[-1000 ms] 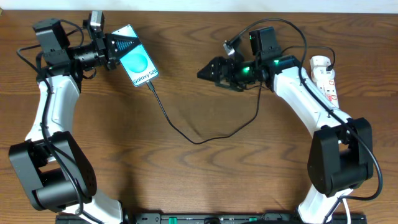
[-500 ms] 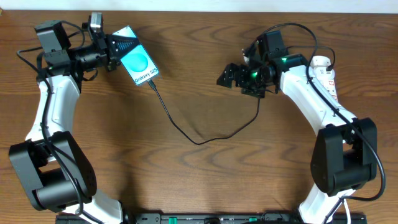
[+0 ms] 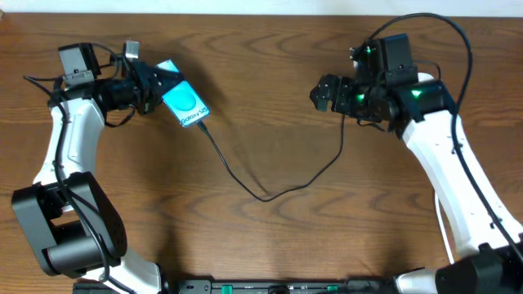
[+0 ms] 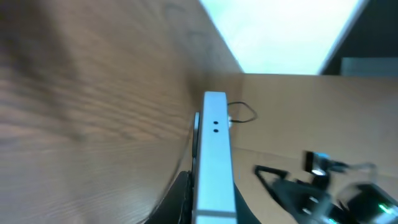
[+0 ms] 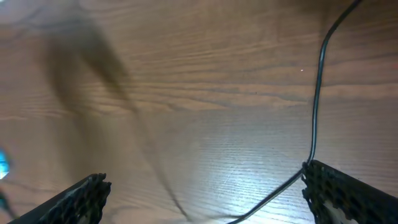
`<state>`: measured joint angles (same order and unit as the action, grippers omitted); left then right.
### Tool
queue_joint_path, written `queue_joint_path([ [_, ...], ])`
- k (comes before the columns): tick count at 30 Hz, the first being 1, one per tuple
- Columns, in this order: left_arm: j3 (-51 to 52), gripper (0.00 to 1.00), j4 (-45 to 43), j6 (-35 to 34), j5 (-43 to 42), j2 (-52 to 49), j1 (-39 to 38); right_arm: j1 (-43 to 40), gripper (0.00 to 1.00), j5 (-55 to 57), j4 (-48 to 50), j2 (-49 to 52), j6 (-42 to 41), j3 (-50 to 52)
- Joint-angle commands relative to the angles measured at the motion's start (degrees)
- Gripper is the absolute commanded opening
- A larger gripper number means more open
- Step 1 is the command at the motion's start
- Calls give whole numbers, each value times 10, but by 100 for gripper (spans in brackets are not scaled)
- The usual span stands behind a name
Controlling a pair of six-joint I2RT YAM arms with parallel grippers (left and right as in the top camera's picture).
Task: Plug charger to phone and switch on socket
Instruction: 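Open the right gripper and pull it back rightward from the phone, then lower the phone flat onto the table with the left gripper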
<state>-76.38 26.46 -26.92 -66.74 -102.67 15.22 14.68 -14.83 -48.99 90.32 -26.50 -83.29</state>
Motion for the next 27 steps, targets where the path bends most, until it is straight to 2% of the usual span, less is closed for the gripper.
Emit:
queue_joint_path([
  [1,-3,7,40,62,52,-1,2,-5,99,12,-6,-27,5,-3],
  [16,-3,7,169,117,223,-1,2,-4,99,12,-28,-38,9,-3],
  [27,69,7,140,119,244,-1,-5,-4,99,12,-31,-38,13,-3],
])
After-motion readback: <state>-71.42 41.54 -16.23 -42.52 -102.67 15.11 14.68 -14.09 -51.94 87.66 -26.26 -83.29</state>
